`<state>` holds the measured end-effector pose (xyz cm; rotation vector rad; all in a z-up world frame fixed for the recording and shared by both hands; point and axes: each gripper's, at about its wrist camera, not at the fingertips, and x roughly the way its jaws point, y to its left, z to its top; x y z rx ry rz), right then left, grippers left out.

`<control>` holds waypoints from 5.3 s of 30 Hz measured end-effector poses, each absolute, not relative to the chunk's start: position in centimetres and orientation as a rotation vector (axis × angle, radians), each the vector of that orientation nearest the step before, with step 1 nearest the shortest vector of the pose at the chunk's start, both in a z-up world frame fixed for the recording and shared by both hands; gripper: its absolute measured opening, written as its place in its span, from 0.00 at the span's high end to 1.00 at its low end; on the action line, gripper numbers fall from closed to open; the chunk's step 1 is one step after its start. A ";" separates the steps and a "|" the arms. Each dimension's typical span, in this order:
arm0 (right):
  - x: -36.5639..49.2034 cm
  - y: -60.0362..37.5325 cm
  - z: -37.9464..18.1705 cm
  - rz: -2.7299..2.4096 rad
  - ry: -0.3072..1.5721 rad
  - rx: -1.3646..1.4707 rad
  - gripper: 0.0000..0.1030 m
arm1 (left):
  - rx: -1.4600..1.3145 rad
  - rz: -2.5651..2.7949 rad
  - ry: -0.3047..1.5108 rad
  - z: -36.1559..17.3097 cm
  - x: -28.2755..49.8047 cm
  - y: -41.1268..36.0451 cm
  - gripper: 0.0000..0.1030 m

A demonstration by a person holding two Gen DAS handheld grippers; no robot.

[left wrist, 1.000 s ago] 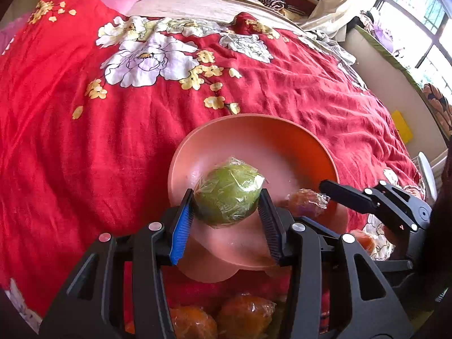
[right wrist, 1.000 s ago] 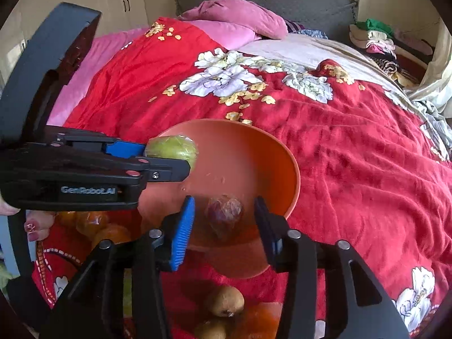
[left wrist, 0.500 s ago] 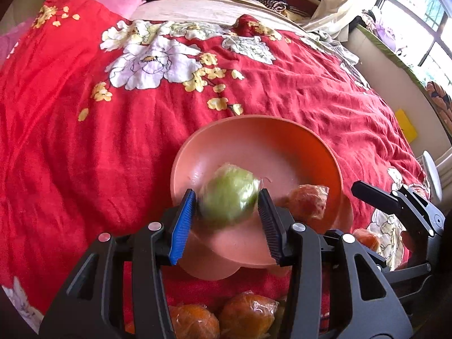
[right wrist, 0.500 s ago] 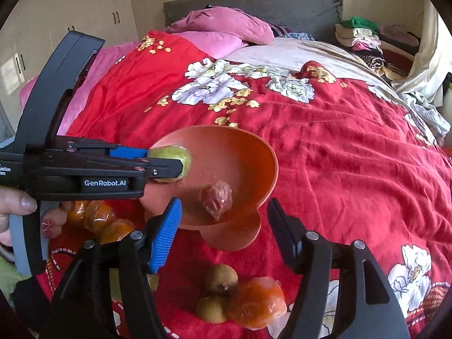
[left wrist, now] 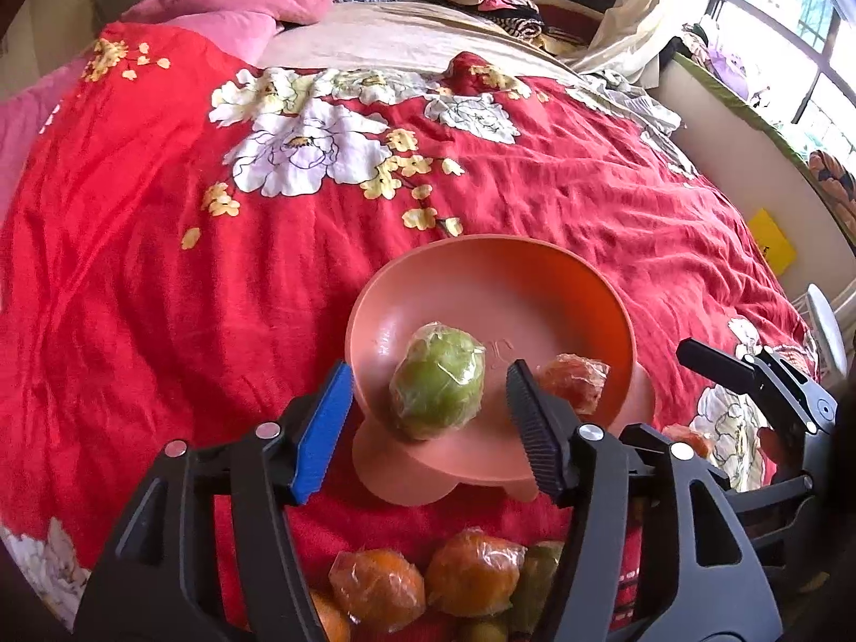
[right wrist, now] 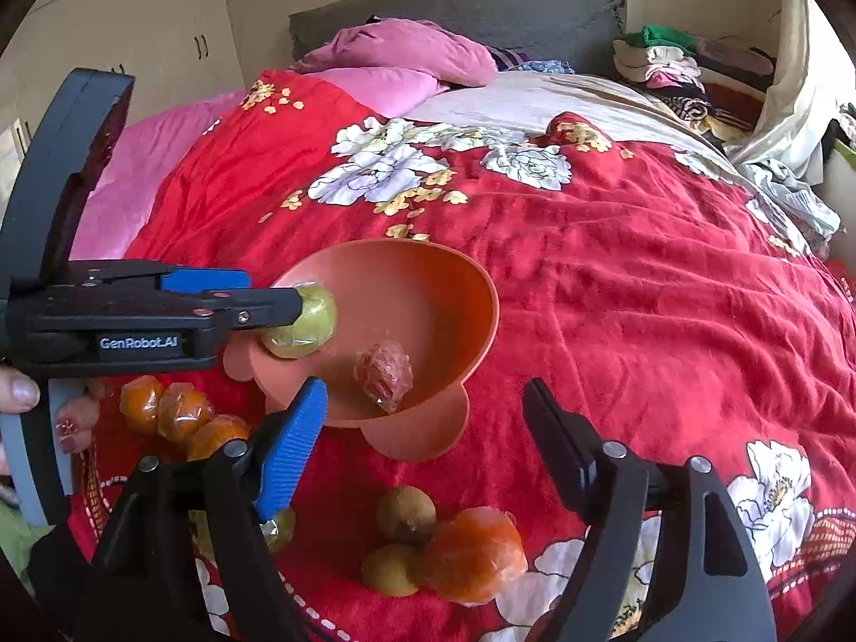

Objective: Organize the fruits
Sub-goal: 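Open the right tool dropping the red fruit while the left tool releases the green fruit into the bowl, then withdraw both open tools from the pink bowl back toward the fruit row, then grasp a wrapped orange with the left tool while the right tool grasps the large green wrapped fruit, then carry the orange with the left tool while the right tool carries the large green fruit over the bowl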

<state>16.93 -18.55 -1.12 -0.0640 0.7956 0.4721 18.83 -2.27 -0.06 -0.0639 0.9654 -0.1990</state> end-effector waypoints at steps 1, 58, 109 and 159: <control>16.9 -18.6 -1.1 0.468 0.795 -0.062 0.24 | -0.068 -0.196 0.962 0.0 18.7 -2.2 0.47; 12.2 -17.6 1.0 0.440 0.753 -0.078 0.04 | -0.064 -0.085 0.897 1.8 11.5 2.7 0.09; 8.7 -13.5 -3.6 0.602 0.794 -0.304 0.23 | -0.017 -0.171 0.989 -3.1 9.3 4.8 0.47; 11.9 -17.6 -1.4 0.628 0.793 -0.058 0.49 | -0.075 -0.290 0.928 0.3 11.3 2.2 0.69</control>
